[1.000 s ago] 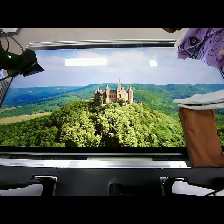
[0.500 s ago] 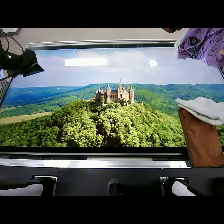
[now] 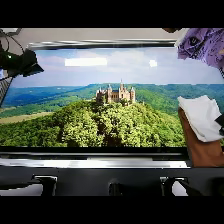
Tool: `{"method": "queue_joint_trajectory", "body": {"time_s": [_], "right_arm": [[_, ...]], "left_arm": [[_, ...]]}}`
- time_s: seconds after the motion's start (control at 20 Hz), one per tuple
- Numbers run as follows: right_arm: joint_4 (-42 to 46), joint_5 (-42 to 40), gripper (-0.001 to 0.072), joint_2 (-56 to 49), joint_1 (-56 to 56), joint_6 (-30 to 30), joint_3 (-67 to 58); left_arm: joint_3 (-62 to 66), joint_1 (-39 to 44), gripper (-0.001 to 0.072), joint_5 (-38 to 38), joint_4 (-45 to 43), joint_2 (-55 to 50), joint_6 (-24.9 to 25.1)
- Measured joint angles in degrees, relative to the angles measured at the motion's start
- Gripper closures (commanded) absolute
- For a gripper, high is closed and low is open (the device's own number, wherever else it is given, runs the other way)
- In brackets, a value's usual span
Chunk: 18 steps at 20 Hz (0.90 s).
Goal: Fold the clothes and pants, and hang the long-sleeved shirts on hangers.
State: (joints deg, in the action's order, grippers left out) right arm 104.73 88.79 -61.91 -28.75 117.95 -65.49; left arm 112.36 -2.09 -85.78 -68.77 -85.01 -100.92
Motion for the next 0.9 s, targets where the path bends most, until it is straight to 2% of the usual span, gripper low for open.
{"method": "queue_joint_trajectory", "body": {"time_s": [0.4, 0.9], "right_arm": [[6.3, -0.4, 0.0679, 0.5, 0.0, 0.2, 7.9], [8.5, 3.7, 0.0679, 0.5, 0.0, 1.1, 9.2]], "left_arm": [[0.0, 0.0, 0.0691, 0.0, 0.0, 0.0, 0.0], [0.0, 0.0, 0.0691, 0.0, 0.0, 0.0, 0.0]]}}
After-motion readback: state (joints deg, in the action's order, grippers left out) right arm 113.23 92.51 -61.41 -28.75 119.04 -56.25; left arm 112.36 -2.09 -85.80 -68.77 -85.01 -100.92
